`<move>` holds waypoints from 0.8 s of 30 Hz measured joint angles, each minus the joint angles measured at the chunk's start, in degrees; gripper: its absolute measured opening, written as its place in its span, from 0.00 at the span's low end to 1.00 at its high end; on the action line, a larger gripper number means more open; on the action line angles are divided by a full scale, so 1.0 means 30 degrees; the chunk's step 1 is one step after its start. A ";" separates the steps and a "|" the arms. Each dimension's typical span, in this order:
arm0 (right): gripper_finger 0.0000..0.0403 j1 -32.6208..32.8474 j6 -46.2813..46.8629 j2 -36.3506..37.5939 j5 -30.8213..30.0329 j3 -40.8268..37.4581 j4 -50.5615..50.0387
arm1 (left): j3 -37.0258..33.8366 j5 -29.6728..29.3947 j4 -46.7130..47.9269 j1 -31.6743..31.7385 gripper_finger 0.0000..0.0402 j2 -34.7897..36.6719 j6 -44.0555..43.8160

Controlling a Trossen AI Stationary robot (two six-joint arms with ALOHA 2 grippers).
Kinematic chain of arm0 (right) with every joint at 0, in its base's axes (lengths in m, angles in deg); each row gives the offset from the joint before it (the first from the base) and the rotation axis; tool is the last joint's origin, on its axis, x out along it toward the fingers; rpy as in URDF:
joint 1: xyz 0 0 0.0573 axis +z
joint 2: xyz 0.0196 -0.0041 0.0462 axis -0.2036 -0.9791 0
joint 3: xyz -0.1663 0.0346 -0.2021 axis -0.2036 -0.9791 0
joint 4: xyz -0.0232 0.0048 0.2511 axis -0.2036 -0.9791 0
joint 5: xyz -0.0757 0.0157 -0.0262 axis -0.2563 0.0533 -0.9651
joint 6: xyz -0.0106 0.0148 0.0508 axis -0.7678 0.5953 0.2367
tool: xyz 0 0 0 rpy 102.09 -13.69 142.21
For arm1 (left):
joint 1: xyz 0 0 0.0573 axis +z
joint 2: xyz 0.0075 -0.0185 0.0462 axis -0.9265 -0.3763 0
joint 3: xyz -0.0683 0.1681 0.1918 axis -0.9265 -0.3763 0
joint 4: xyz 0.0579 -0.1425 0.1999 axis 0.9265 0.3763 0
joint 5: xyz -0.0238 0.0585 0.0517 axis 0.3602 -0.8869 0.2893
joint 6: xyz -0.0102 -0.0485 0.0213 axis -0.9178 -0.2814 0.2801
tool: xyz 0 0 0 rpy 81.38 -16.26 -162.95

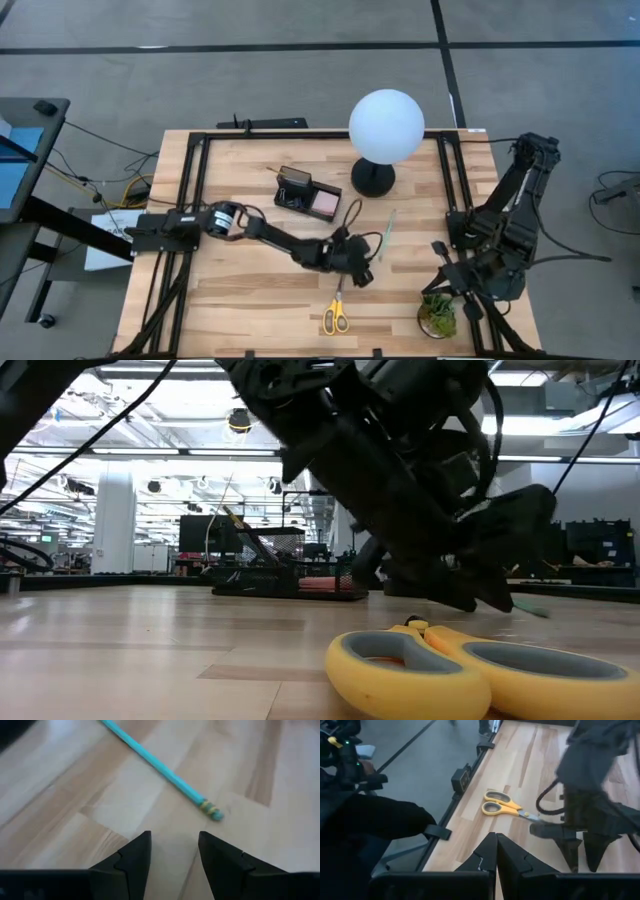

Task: Pick and place office supplies into organizer
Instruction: Put the blue pencil into the black desk organizer

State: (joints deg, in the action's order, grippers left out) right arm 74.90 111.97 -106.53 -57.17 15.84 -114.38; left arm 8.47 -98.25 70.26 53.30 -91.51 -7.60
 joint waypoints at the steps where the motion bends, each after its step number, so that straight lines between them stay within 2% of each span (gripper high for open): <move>1: 0.00 0.0103 0.0000 0.0000 0.0000 0.0000 0.0007 | 0.0000 -0.1015 -0.0480 -0.0254 0.41 -0.0156 -0.0715; 5: 0.00 0.0422 0.0016 -0.0092 -0.0487 0.0000 -0.0026 | -0.0077 -0.4486 -0.3356 -0.1127 0.41 -0.0870 -0.2842; 8: 0.00 0.0431 0.1252 -0.0460 -0.0513 0.0007 -0.0913 | -0.0132 -0.5541 -0.4981 -0.1578 0.41 -0.1044 -0.2500; 10: 0.00 0.0302 0.3011 -0.0963 -0.0678 0.0007 -0.2034 | -0.0089 -0.5618 -0.5479 -0.1939 0.41 -0.1044 -0.2536; 14: 0.00 -0.0413 0.6106 -0.2514 -0.2392 0.0007 -0.4035 | 0.0580 -0.5111 -0.6478 -0.2191 0.41 -0.0987 -0.2014; 16: 0.00 -0.1234 0.7905 -0.3258 -0.2396 0.0007 -0.5053 | 0.0729 -0.4945 -0.6494 -0.2084 0.41 -0.0956 -0.1935; 20: 0.00 -0.3210 1.0201 -0.4528 -0.0424 0.0007 -0.6764 | 0.1038 -0.4693 -0.6423 -0.2113 0.41 -0.0998 -0.1425; 24: 0.00 -0.5361 0.9977 -0.5492 0.2383 0.0007 -0.6727 | 0.1085 -0.3277 -0.6511 -0.2298 0.41 -0.0927 -0.1523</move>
State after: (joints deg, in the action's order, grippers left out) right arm 58.82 141.90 -123.01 -50.02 15.86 -134.57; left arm 11.72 -108.08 50.72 46.40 -94.29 -12.17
